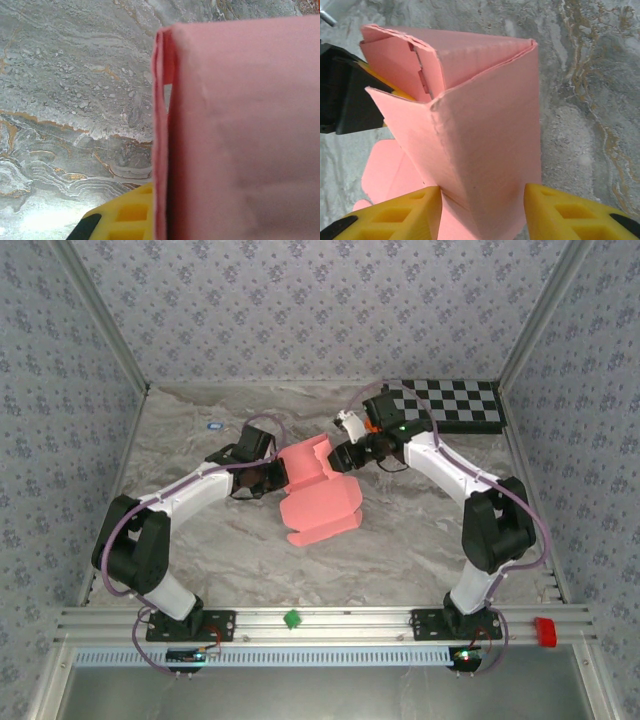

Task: Fold the paper box

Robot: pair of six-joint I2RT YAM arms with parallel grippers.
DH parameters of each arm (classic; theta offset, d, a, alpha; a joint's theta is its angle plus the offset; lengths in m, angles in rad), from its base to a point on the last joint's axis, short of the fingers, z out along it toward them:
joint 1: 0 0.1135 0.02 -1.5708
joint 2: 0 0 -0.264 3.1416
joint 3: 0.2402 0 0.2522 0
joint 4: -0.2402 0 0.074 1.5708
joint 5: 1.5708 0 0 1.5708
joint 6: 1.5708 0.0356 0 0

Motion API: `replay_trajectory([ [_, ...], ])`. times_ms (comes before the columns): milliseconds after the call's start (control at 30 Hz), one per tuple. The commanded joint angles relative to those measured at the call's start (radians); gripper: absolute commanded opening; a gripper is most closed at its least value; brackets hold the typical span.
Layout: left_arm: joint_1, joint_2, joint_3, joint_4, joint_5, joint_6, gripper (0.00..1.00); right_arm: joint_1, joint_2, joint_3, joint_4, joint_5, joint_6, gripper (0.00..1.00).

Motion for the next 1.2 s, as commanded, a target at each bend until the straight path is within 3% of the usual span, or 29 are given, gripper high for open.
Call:
replay_trajectory([
  [0, -0.005, -0.003, 0.038, 0.009, 0.020, 0.000, 0.00, 0.010, 0.008, 0.010, 0.006, 0.087, -0.018, 0.49],
  [667, -0.005, 0.000, 0.036, 0.011, 0.021, -0.002, 0.00, 0.070, 0.026, -0.006, 0.031, 0.286, -0.027, 0.49],
  [1167, -0.006, 0.003, 0.033, 0.012, 0.020, -0.004, 0.00, 0.099, 0.041, 0.007, 0.035, 0.396, -0.011, 0.36],
])
